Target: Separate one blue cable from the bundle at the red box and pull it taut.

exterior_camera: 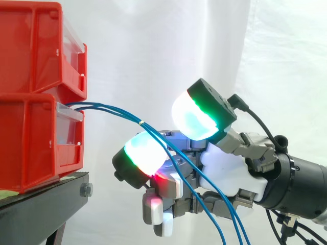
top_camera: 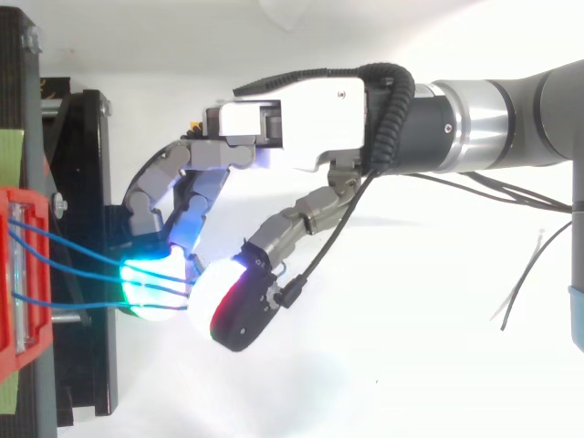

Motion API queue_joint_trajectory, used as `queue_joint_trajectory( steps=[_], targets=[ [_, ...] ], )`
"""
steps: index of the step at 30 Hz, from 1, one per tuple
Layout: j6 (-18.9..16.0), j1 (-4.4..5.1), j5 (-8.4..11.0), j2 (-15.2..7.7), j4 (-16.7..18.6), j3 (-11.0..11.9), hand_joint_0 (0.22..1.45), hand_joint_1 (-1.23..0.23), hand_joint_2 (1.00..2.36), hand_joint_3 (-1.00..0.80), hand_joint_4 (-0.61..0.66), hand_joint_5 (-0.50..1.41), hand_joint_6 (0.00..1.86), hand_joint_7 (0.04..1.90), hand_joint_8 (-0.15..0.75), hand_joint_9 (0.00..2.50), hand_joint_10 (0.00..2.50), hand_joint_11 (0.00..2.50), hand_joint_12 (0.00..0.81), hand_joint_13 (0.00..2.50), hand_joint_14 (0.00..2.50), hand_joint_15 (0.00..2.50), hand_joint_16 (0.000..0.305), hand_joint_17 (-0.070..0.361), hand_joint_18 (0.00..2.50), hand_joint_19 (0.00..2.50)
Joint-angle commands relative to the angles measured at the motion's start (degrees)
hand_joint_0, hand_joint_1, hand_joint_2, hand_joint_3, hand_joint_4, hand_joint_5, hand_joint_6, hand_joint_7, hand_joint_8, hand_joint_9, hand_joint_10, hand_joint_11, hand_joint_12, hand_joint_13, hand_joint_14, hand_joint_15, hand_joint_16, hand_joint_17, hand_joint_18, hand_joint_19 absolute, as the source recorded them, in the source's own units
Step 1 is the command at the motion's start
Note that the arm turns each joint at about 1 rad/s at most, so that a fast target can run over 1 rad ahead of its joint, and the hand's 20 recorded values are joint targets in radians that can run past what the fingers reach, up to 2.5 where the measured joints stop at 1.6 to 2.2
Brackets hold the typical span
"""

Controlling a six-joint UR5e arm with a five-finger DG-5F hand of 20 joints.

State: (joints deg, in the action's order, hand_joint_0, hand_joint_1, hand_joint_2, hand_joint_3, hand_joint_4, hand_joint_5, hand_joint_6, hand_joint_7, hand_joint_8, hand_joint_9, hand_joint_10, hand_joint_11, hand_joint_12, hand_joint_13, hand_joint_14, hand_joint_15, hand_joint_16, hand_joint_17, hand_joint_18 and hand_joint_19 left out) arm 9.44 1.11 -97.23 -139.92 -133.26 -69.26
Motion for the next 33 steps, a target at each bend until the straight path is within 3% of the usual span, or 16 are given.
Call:
queue_joint_trajectory(
  steps=[1,7,12,17,22,28,33],
  targets=[
    [-0.12,0.03,0.11,0.00,-0.51,0.00,0.62,-0.78,1.00,-0.50,0.17,-0.14,0.90,0.94,0.310,1.05,0.02,0.96,0.376,0.97,0.02,0.67,0.049,0.111,0.83,0.83],
    [-0.47,0.12,0.11,0.00,-0.87,0.00,0.67,-0.85,1.01,-0.31,0.08,-0.13,0.91,1.02,0.312,1.06,0.02,0.98,0.375,0.98,0.03,0.68,0.049,0.110,0.86,0.83],
    [-0.56,0.12,0.20,0.00,-1.48,0.00,0.68,-0.88,1.01,-0.25,0.03,-0.14,0.92,1.05,0.313,1.06,0.02,0.99,0.373,0.99,0.03,0.69,0.049,0.110,0.86,0.84],
    [-1.44,0.29,1.43,0.00,-1.48,0.09,0.71,-0.88,1.01,-0.31,0.03,-0.14,0.93,0.99,0.309,1.06,0.02,1.00,0.374,0.99,0.03,0.69,0.049,0.110,0.87,0.84],
    [-2.76,0.65,5.12,0.00,-2.62,0.00,0.73,-0.88,1.00,-0.46,0.05,-0.14,0.92,0.96,0.306,1.06,0.02,0.99,0.371,0.99,0.03,0.68,0.049,0.109,0.87,0.84],
    [-3.55,1.00,6.44,0.00,-3.77,0.00,0.72,-0.86,1.00,-0.50,0.06,-0.14,0.92,0.97,0.305,1.08,0.02,1.00,0.370,1.00,0.03,0.68,0.048,0.109,0.88,0.84],
    [-4.34,1.26,7.67,0.00,-5.26,0.09,0.77,-0.87,1.00,-0.50,-0.07,-0.15,0.92,0.98,0.301,1.07,0.02,1.00,0.368,1.02,0.03,0.70,0.048,0.108,0.91,0.83]
  ],
)
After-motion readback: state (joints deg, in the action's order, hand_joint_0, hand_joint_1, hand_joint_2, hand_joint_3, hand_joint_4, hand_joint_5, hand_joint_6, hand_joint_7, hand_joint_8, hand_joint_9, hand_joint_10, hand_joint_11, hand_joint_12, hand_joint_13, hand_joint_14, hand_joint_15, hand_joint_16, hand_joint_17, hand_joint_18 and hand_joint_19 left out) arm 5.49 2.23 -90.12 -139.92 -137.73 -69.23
